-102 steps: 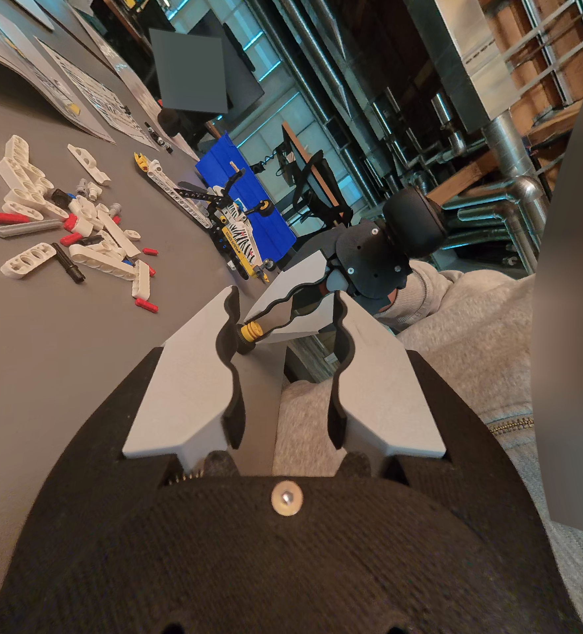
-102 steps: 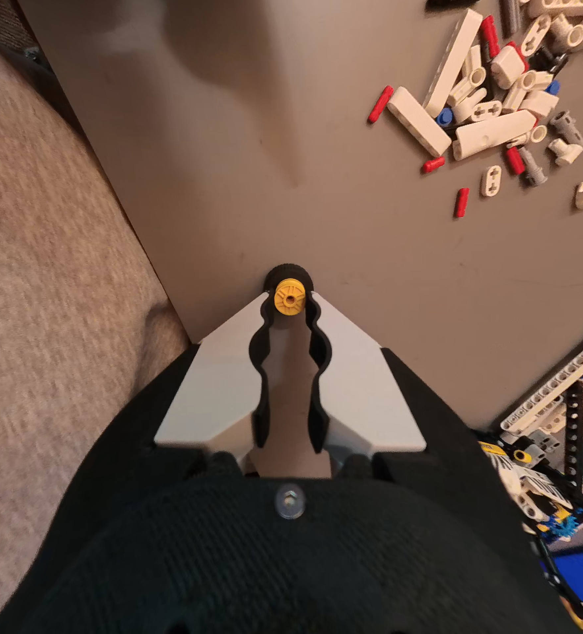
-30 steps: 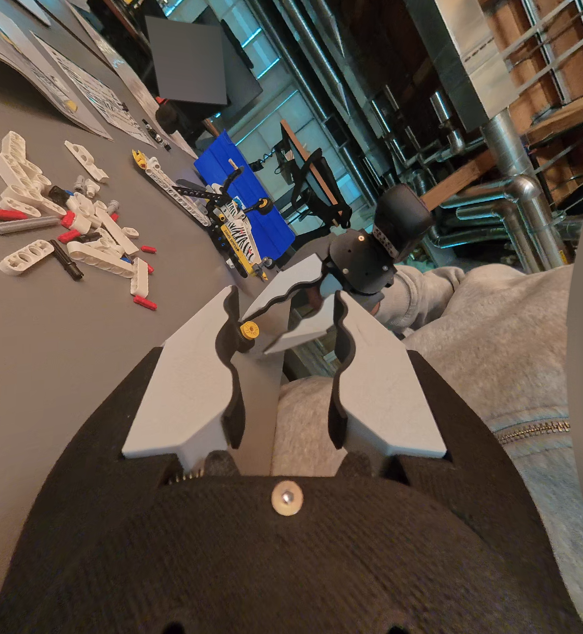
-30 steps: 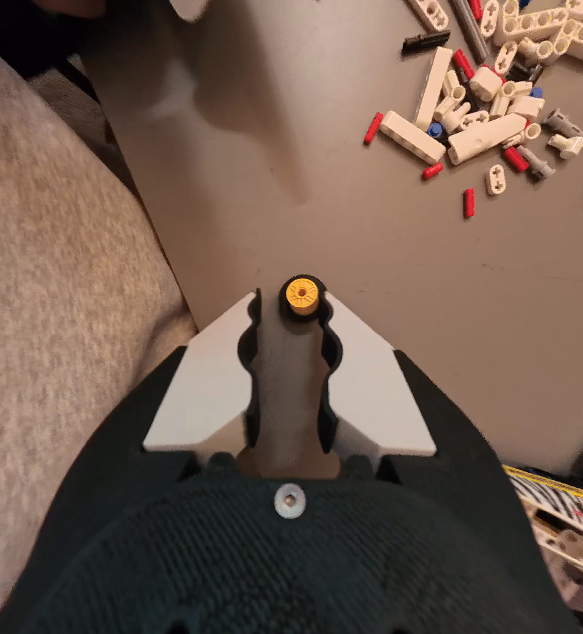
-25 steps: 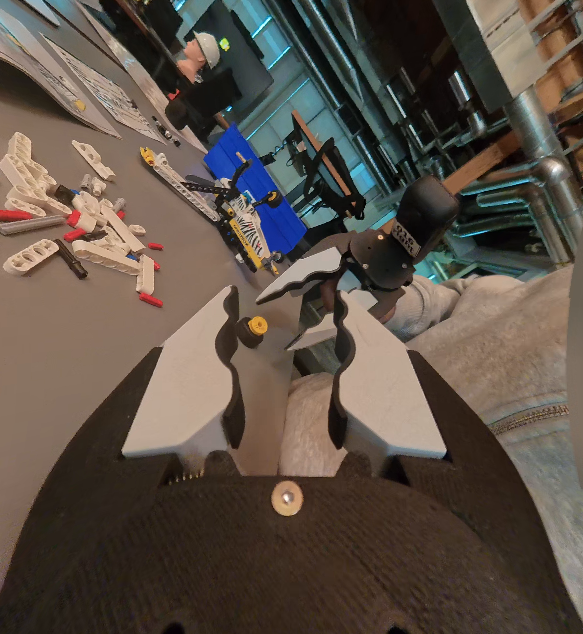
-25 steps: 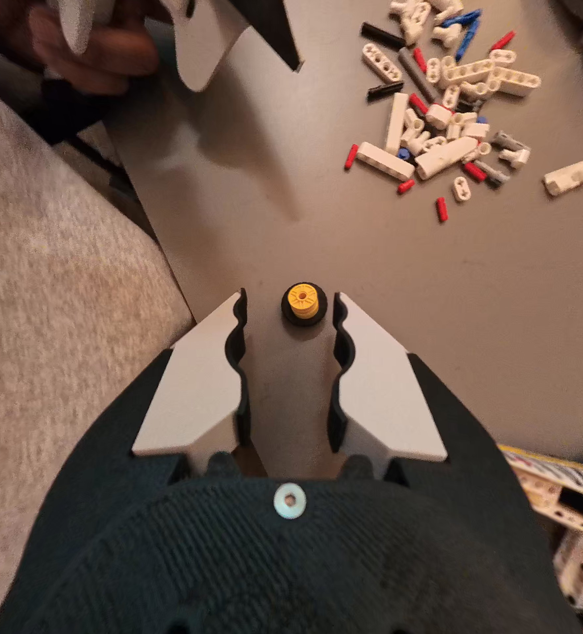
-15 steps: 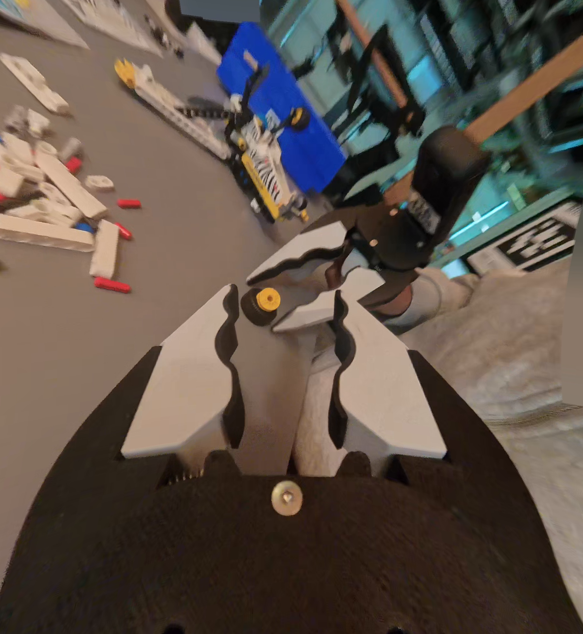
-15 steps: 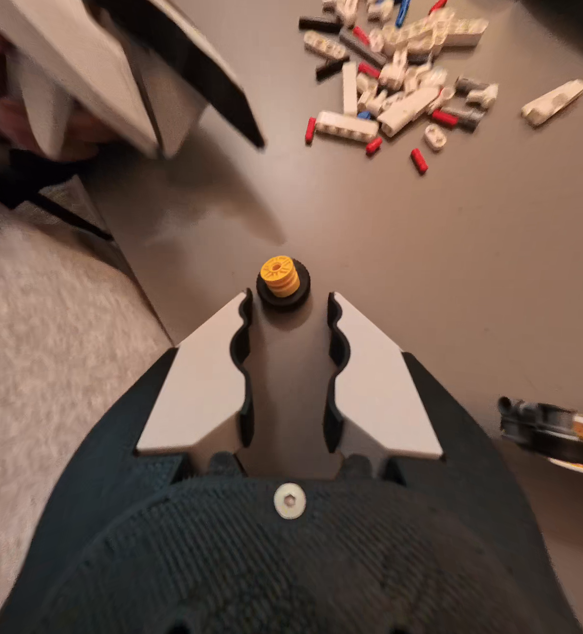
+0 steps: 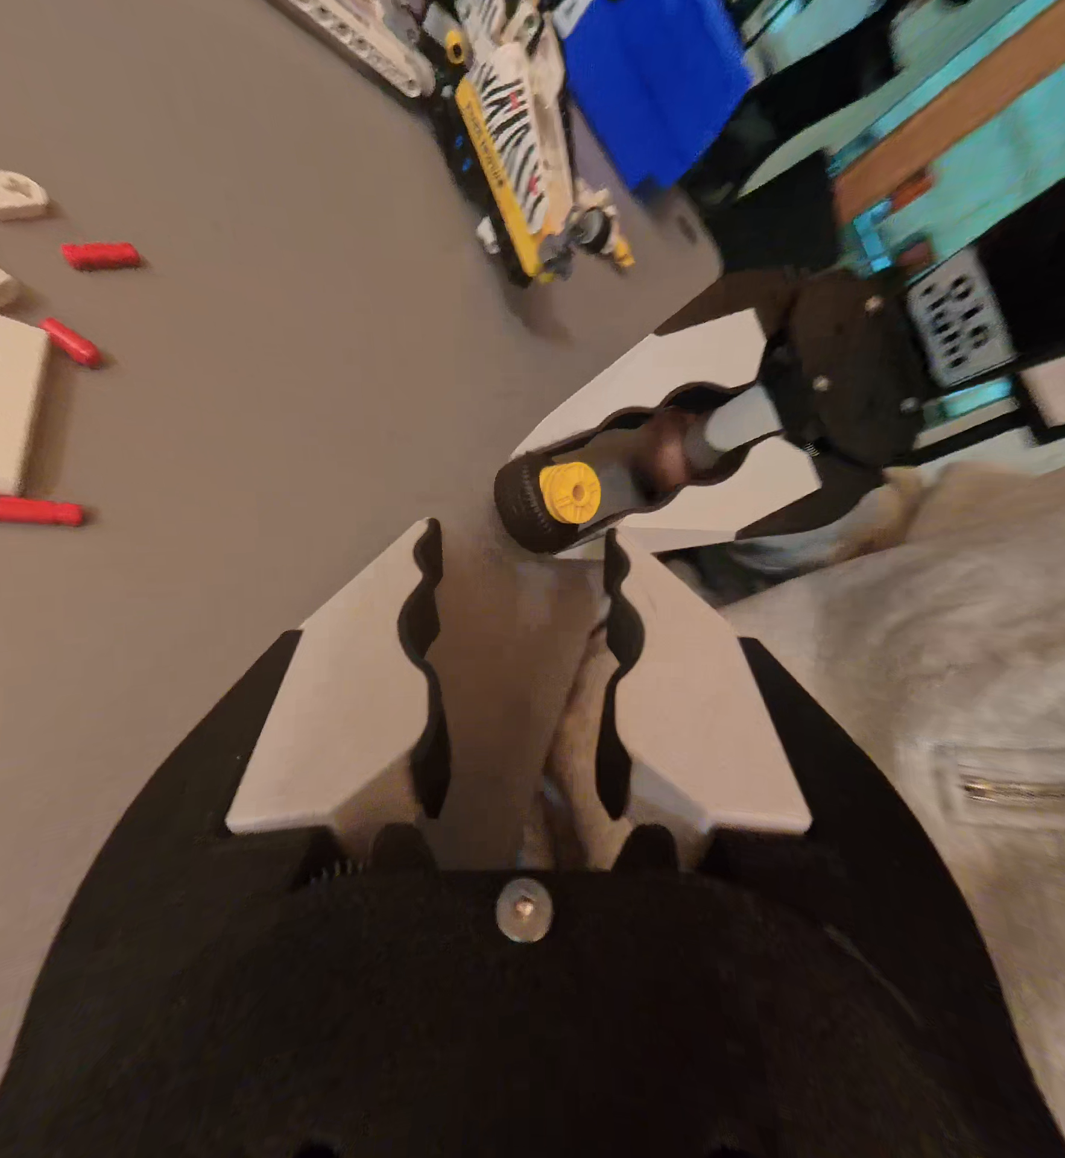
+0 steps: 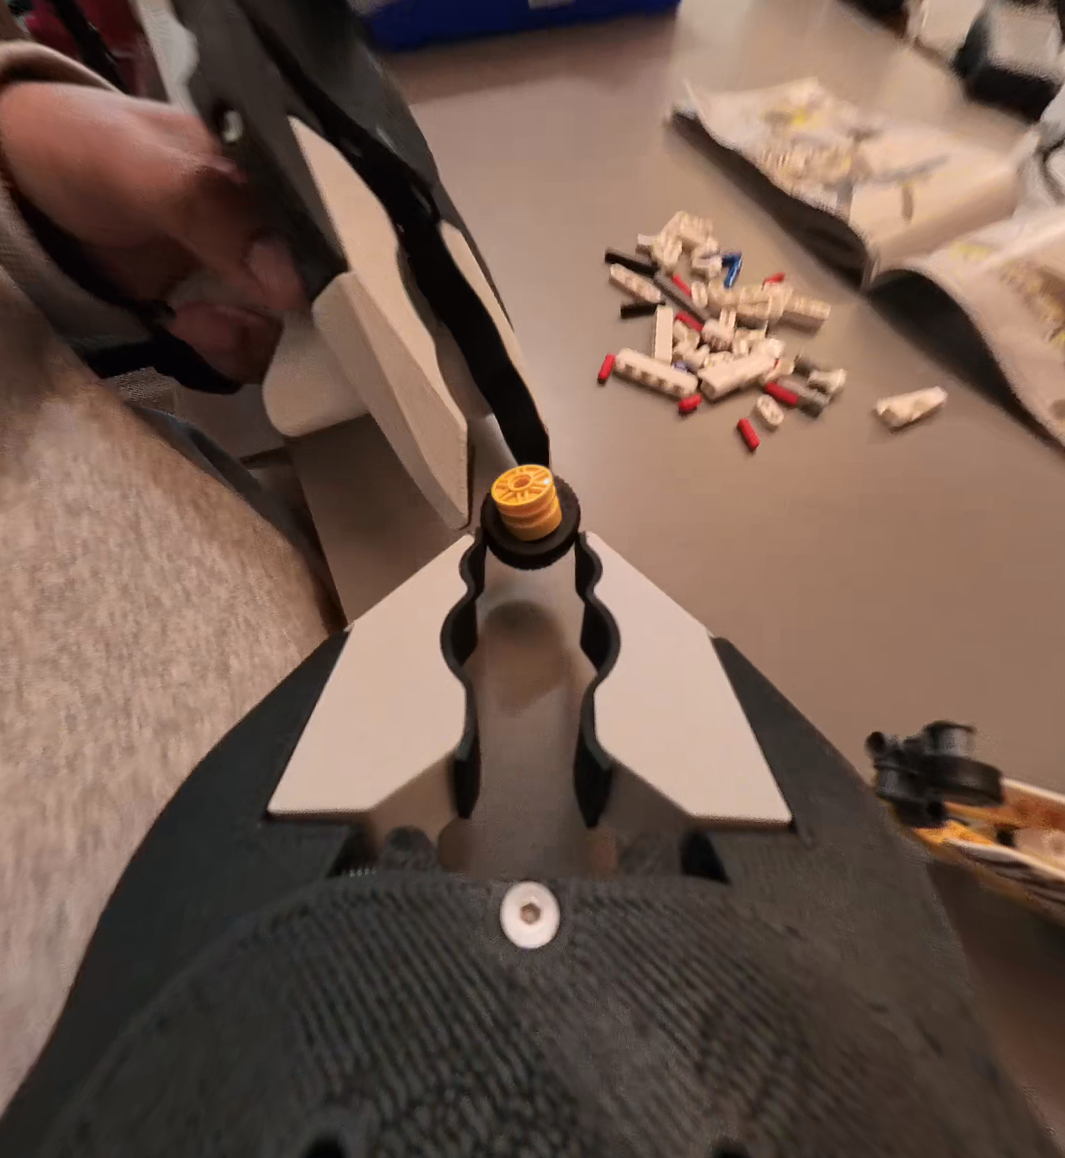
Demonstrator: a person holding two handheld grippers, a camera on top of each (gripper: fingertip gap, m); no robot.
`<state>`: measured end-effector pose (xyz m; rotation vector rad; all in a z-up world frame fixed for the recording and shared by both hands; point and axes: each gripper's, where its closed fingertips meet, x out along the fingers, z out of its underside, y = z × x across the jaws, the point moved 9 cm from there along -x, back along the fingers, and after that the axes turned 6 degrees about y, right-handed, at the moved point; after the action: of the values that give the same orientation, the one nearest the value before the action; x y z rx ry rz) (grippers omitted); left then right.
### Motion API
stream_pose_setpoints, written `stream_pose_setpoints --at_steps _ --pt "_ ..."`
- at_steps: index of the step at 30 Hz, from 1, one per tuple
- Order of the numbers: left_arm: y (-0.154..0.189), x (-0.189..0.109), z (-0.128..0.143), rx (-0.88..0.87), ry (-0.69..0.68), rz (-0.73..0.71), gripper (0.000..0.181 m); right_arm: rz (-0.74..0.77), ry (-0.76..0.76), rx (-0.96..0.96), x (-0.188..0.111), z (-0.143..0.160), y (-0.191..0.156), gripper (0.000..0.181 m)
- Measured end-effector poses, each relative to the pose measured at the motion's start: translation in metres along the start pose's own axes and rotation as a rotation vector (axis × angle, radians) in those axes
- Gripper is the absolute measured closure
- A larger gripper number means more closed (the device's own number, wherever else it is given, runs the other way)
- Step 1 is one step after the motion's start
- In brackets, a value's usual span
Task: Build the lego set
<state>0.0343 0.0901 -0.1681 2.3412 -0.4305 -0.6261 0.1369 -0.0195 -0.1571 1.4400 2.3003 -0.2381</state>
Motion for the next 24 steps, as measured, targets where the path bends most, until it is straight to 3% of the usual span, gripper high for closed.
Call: stream_pose_setpoints --at_steps 4,7,10,15,24 --pt "0.008 0.006 0.001 -0.116 0.012 0.210 0.126 -0.025 0.071 -0.166 -0.010 -0.005 -0.006 0.153" --pt "0.016 0.011 0.001 -0.170 0.023 0.341 0.133 -0.030 0.122 -0.296 -0.012 -0.006 -0.014 0.153" --pt "0.015 0.012 0.000 -0.169 0.045 0.339 0.152 -0.005 0.170 -0.342 -0.016 -0.006 -0.018 0.153" --pt "0.017 0.009 0.000 -0.161 0.075 0.341 0.152 -0.010 0.198 -0.241 -0.020 -0.005 -0.016 0.156" --pt "0.019 0.007 -0.001 -0.097 0.063 0.322 0.151 0.011 0.195 -0.274 -0.029 -0.003 -0.014 0.160"
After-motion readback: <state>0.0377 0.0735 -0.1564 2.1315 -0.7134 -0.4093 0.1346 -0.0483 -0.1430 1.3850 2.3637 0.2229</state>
